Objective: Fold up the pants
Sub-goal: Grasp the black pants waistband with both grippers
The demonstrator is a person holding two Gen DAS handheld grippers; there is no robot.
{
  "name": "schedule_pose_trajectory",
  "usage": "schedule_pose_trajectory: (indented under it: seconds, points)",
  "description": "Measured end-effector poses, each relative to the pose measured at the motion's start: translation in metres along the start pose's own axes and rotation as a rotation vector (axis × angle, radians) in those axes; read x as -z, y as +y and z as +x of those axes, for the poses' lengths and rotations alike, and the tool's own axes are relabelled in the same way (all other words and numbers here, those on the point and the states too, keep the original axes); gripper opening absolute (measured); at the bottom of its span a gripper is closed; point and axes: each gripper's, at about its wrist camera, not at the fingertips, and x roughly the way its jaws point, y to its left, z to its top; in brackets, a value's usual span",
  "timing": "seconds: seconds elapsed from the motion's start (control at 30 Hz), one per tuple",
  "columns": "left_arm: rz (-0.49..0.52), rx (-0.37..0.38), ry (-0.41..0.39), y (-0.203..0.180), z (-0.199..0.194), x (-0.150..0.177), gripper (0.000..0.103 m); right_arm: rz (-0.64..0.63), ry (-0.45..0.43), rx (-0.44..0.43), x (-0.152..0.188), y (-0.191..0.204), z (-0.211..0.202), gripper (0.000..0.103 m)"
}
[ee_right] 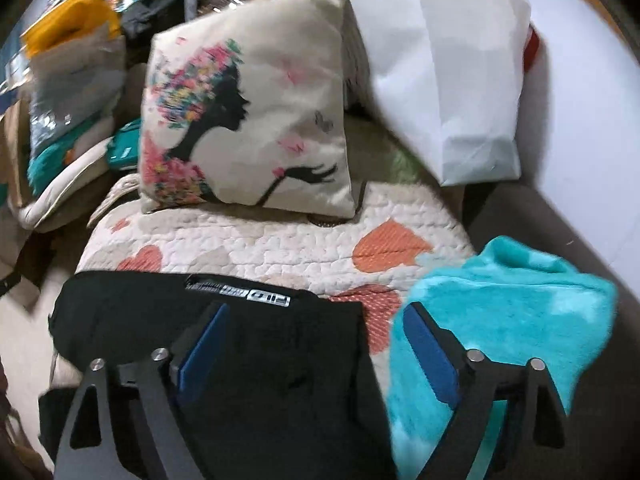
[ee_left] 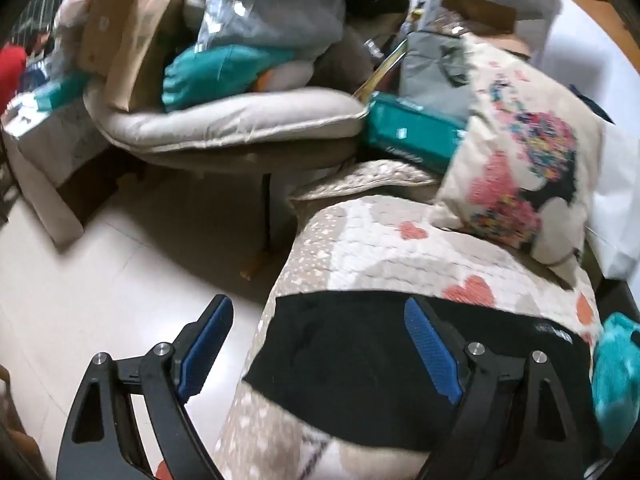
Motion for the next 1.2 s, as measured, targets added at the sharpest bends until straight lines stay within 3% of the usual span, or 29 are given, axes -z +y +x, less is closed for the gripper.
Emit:
schedule_pose_trajectory:
  seconds: [0.2,0.5,0.73,0.93,0.97,1.03,1.1,1.13,1.17,1.2]
  points:
    - [-0.096,0.062,0.074,0.025,0.064,-0.017,0.087,-0.042,0.117,-0.099,-0.005,0.019,0.063,0.085]
    - [-0.067,0.062,0.167,0.033,0.113,-0.003,0.087,-0.200,0.226,-0.169,-0.019,0.056,0.119,0.085]
    - [-0.047,0.112,0.197,0.027,0.126,0.009,0.087,-0.236,0.272,-0.236,-0.018,0.077,0.145,0.085]
    - [0.012,0.154,0.231,0.007,0.133,0.017,0.087,-0.322,0.297,-0.212,-0.014,0.093,0.167,0.086]
    - [0.023,0.156,0.236,0.003,0.134,0.018,0.085,-0.329,0.300,-0.213,-0.014,0.096,0.170,0.086]
    - [0.040,0.145,0.227,-0.003,0.132,0.018,0.065,-0.339,0.306,-0.216,-0.013,0.099,0.172,0.086]
    - [0.054,0.134,0.214,-0.008,0.126,0.013,0.026,-0.346,0.292,-0.229,-0.009,0.103,0.170,0.076]
    - [0.057,0.142,0.211,-0.008,0.124,0.011,0.020,-0.348,0.284,-0.239,-0.007,0.105,0.168,0.069]
    - [0.051,0.158,0.214,-0.009,0.121,0.010,0.018,-0.348,0.279,-0.258,-0.006,0.106,0.165,0.053]
    - [0.050,0.164,0.214,-0.009,0.120,0.009,0.016,-0.344,0.282,-0.274,-0.005,0.108,0.163,0.047]
